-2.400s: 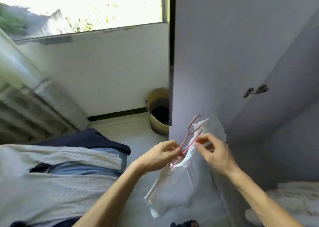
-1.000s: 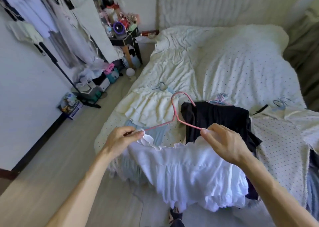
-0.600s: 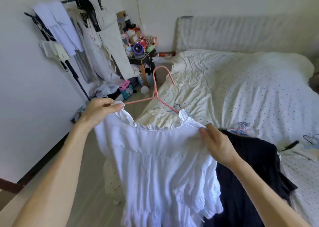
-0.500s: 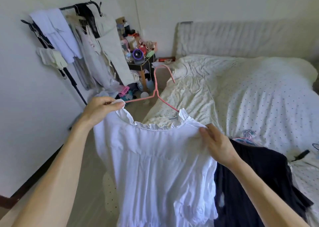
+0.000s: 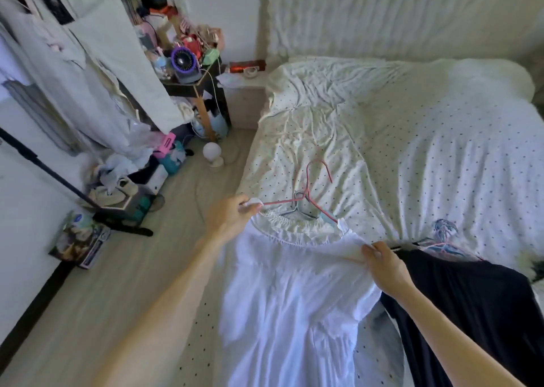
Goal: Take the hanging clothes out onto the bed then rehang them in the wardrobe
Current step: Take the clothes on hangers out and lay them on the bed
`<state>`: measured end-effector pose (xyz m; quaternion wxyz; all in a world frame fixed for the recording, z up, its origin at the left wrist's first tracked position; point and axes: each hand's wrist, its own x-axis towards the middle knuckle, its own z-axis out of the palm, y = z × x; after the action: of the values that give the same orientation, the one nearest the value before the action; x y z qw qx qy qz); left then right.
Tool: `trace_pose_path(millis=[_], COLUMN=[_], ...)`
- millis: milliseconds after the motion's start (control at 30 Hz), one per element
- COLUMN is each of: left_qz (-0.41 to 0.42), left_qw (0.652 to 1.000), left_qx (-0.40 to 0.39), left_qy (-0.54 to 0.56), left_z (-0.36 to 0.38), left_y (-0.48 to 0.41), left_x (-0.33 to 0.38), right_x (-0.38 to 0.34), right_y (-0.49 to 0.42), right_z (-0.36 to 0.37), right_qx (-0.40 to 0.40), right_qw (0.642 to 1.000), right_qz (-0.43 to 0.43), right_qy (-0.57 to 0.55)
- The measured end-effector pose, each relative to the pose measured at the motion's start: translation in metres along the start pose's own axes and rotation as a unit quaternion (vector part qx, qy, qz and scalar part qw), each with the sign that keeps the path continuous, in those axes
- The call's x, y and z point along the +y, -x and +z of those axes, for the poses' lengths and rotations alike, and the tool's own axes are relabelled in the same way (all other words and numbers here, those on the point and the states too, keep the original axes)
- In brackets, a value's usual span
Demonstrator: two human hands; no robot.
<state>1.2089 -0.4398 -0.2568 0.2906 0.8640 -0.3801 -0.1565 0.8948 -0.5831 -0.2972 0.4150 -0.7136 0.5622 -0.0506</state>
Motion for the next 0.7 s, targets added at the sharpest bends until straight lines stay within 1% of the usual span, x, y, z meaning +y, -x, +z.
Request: trace_pose_path(millis=[67,167,300,433,500,567,633,700], left_qz=[0.012,0.01,-0.024,-0.054,-0.058,-0.058,-0.056,-0.069], left_qw=[0.999,0.996,0.997,0.989,0.984,0.979,0.976,0.973], left_qx=[0.003,0.031,0.016,-0.003,-0.015,-0.024,-0.012,-0.008], left_qy=[-0.04,-0.086,-0.069,-0.135,-0.168,-0.194,-0.21,-0.218], left_z=[0.033,0.073,0.13,0.187,0.214,0.24,0.262,0.281], left_y=[-0.03,-0.075,-0.134,-0.171,-0.181,-0.188,-0.194,-0.199], left_x=[-0.02,-0.051,-0.099,-0.127,-0.142,-0.159,-0.176,-0.189], right_x=[0.006,0.01,0.016,0.038,0.055,0.074,0.094,0.114], right_y=[-0.028,-0.076,-0.134,-0.188,-0.207,-0.217,-0.22,-0.221], right_z=[0.014,0.032,0.06,0.095,0.116,0.14,0.164,0.186], right_qx=[0.009,0.014,0.023,0.037,0.03,0.007,-0.019,-0.021], right_qw=[1.0,0.999,0.999,0.998,0.997,0.997,0.995,0.992], right_qz=[0.029,0.041,0.04,0.044,0.05,0.051,0.051,0.025], right_qy=[0.006,0.02,0.026,0.038,0.045,0.059,0.079,0.118])
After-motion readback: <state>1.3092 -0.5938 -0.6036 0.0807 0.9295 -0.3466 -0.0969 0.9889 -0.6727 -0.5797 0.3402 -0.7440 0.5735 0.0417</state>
